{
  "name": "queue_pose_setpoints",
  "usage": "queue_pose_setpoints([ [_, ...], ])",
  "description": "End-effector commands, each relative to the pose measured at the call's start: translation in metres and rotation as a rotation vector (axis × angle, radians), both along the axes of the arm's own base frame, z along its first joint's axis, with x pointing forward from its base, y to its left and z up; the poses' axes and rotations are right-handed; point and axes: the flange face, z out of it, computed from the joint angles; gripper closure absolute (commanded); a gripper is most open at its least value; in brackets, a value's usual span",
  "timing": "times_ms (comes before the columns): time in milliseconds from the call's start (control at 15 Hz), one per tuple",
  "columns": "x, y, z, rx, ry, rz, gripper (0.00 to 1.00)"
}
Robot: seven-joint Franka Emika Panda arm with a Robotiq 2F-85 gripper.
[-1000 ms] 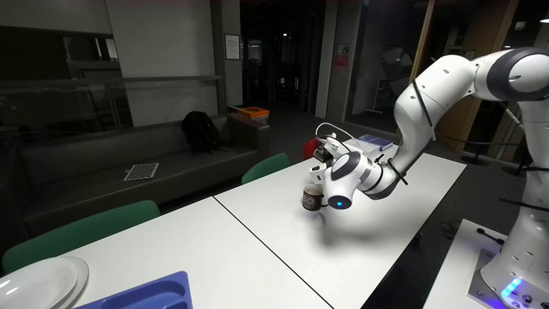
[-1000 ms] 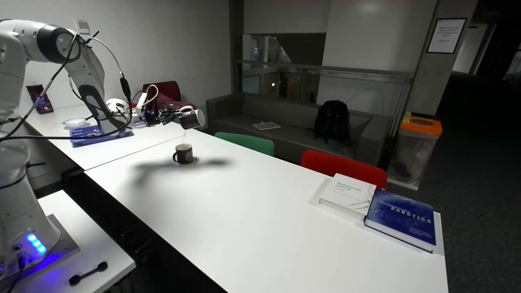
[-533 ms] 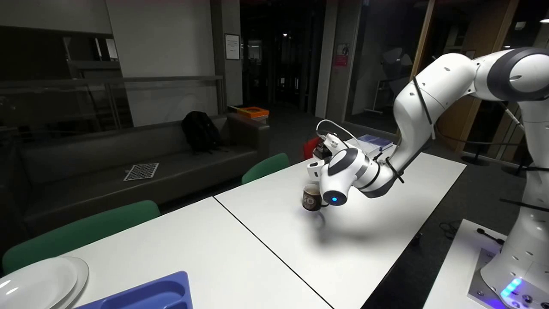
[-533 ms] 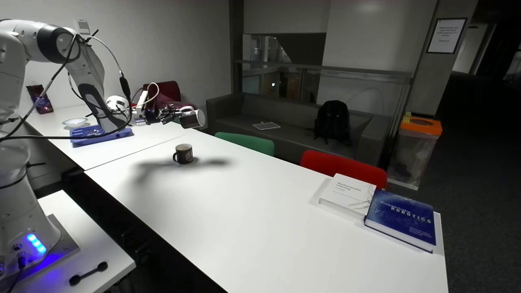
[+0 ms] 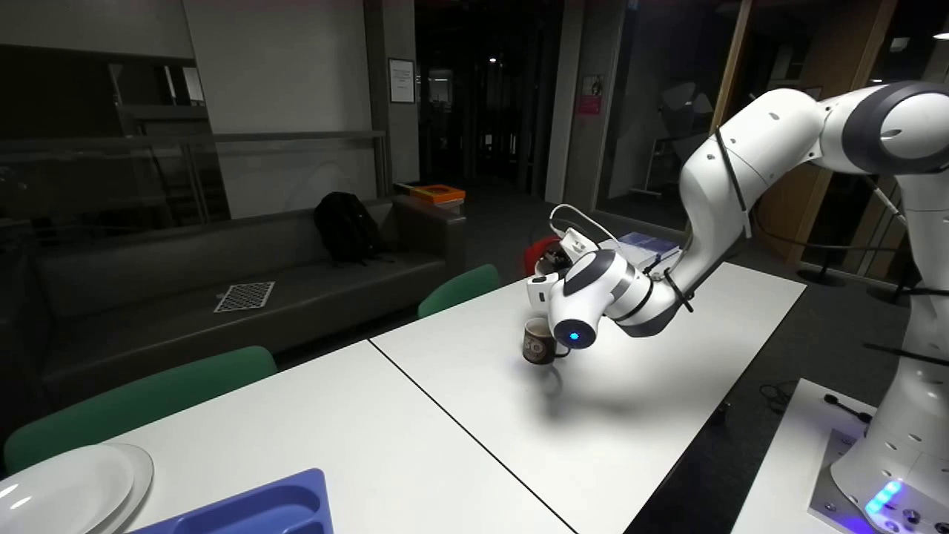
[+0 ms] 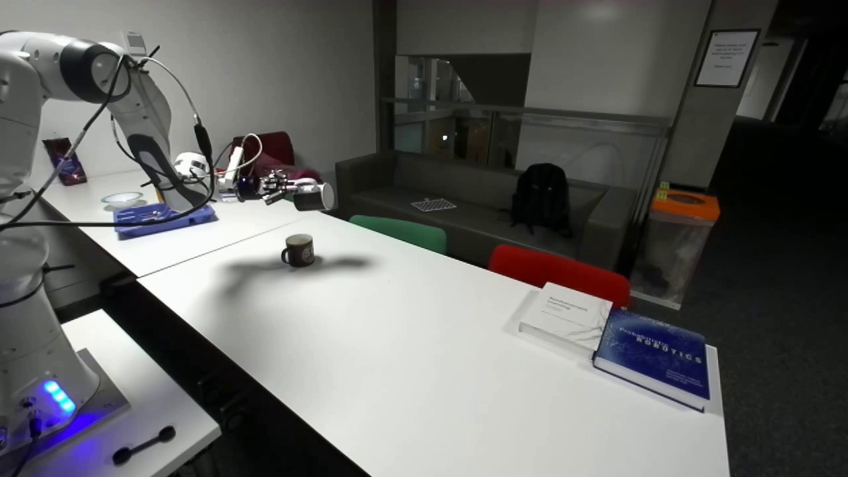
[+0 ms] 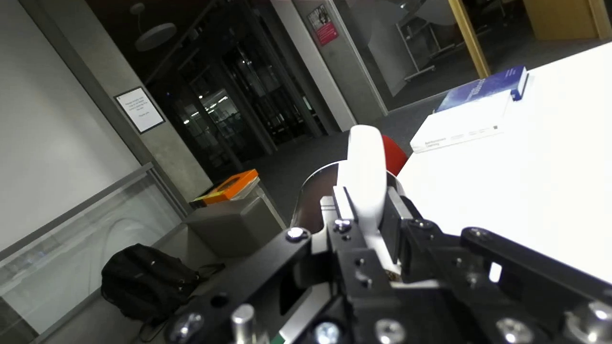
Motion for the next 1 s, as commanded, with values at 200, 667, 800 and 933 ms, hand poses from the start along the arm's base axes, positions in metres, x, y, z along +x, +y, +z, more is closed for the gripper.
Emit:
queue_pose_setpoints([
  [200,0.007,-0.004,0.026,0.155,-0.053,-0.004,0.95],
  [667,0.012,-0.018,0.035,0.366,-0.105,0.026,0.95],
  [800,0.014,-0.023,0.039,0.424,-0.119,0.035,0.95],
  [933,0.015,-0.030,0.042,0.488,-0.137,0.045,0.95],
])
